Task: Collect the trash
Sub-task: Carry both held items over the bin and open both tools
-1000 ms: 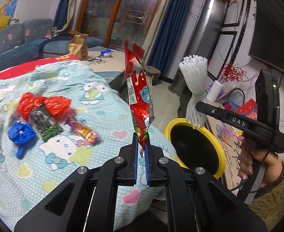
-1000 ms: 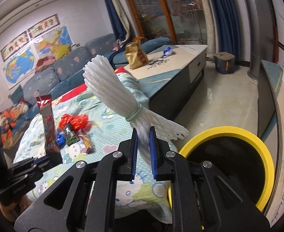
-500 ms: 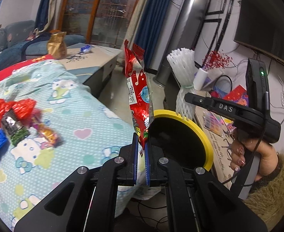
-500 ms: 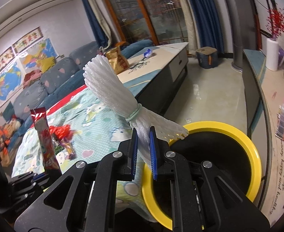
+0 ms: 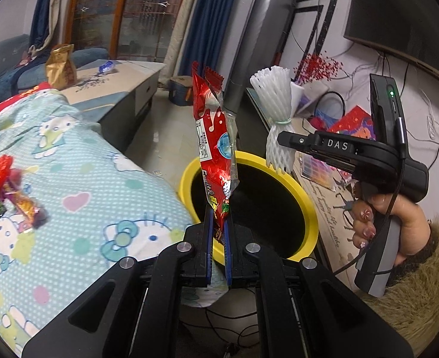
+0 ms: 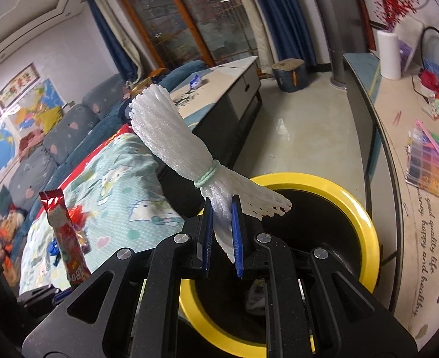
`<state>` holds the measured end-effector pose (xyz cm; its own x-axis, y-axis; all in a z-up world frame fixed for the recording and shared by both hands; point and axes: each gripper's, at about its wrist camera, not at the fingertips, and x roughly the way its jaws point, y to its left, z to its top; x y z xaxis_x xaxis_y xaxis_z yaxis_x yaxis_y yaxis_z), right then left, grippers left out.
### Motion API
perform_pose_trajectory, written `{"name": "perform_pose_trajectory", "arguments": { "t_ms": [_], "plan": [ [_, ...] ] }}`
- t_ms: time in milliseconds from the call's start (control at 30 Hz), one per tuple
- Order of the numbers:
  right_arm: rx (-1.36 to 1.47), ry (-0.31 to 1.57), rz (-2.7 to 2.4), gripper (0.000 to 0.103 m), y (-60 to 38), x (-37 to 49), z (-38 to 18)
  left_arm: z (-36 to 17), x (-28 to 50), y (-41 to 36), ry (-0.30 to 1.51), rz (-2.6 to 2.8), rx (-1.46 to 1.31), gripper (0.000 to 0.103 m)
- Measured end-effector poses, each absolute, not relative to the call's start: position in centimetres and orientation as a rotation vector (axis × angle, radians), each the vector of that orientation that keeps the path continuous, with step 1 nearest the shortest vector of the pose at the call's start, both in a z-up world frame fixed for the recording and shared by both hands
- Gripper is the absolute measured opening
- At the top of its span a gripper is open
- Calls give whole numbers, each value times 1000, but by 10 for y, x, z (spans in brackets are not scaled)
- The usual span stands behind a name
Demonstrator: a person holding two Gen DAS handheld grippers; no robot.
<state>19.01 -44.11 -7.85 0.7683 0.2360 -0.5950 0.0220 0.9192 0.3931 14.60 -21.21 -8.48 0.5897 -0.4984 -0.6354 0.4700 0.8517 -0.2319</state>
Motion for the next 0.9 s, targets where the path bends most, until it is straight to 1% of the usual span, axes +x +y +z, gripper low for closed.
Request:
{"name": "perform_pose_trajectory", "arguments": {
  "t_ms": [667, 733, 833, 867, 900],
  "plan": [
    [495, 784, 26, 12, -485, 189, -126, -128, 173, -277, 853, -637, 41, 6],
    [498, 794, 23, 14, -486, 189, -128, -133, 179, -283, 863, -639, 51, 6],
    [499, 802, 6, 23, -488, 189, -131, -138, 186, -290, 864, -647, 57, 6],
    [502, 801, -2, 27, -489, 189, -131, -139, 188, -291, 862, -658, 54, 8],
    [504, 800, -8, 28, -491, 189, -132, -140, 190, -293, 858, -664, 53, 10]
  ]
}}
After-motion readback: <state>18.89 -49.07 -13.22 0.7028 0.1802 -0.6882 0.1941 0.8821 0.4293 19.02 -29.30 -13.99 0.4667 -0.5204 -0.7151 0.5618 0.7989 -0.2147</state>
